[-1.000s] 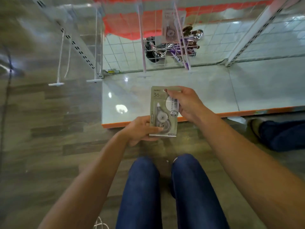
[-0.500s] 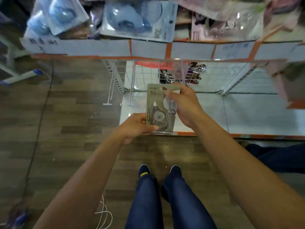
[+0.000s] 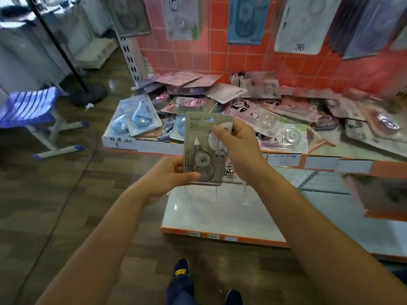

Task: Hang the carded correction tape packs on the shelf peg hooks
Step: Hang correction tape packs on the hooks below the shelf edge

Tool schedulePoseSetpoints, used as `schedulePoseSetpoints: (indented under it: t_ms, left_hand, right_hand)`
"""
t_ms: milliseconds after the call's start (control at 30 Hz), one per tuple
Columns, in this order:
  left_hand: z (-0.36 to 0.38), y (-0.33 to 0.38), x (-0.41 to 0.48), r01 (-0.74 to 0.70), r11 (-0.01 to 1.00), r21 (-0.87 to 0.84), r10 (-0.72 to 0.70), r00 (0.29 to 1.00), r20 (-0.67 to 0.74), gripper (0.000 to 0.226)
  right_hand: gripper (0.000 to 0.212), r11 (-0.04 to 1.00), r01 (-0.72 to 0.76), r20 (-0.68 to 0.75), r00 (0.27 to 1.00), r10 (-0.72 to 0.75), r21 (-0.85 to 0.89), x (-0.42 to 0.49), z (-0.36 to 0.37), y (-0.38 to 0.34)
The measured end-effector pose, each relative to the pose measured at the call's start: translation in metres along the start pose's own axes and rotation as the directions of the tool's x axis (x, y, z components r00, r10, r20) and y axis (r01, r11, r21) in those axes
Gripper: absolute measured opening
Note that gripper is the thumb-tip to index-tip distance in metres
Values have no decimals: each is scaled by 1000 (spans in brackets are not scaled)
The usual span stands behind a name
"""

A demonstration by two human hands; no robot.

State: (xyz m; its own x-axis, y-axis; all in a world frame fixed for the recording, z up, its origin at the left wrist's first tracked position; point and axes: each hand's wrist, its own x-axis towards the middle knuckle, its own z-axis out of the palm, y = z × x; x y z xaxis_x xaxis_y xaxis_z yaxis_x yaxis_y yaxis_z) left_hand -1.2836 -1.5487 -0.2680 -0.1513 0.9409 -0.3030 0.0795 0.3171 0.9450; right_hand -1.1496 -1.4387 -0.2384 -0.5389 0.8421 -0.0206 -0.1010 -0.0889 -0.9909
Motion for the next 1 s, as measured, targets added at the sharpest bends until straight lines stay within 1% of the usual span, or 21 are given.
schedulePoseSetpoints:
  t_ms: [133, 233, 400, 500, 633, 800, 900, 1000]
  left_hand:
    - [-29, 29, 8, -76, 996, -56, 76, 997, 7, 22]
    - [-54, 43, 12, -137, 990, -39, 135, 990, -44, 22]
    - [-98, 59, 17, -220, 975, -17, 217, 971, -102, 25]
    - [-117, 68, 18, -268, 963, -18, 264, 957, -120, 25]
    - [-140, 76, 19, -307, 951, -30, 300, 943, -143, 25]
    - [-175, 87, 13, -407, 913, 36, 406, 891, -201, 26]
    - [-196, 98, 7, -481, 876, 41, 476, 848, -233, 28]
    - [-212, 106, 3, -530, 843, 88, 535, 815, -222, 27]
  right_hand:
    - [13, 997, 59, -14, 998, -59, 40, 25, 21, -23]
    - [16, 995, 73, -25, 997, -71, 63, 41, 44, -35]
    - [5, 989, 127, -37, 992, -125, 74, 64, 80, -53]
    - [10, 983, 181, -47, 983, -180, 30, 76, 100, -64]
    - [18, 973, 226, -52, 973, -224, 36, 86, 125, -78]
    - [9, 955, 295, -26, 955, -295, 3, 95, 155, -94]
    - [10, 933, 355, 26, 935, -354, -58, 101, 172, -107]
    - [12, 910, 409, 46, 913, -406, -68, 108, 188, -117]
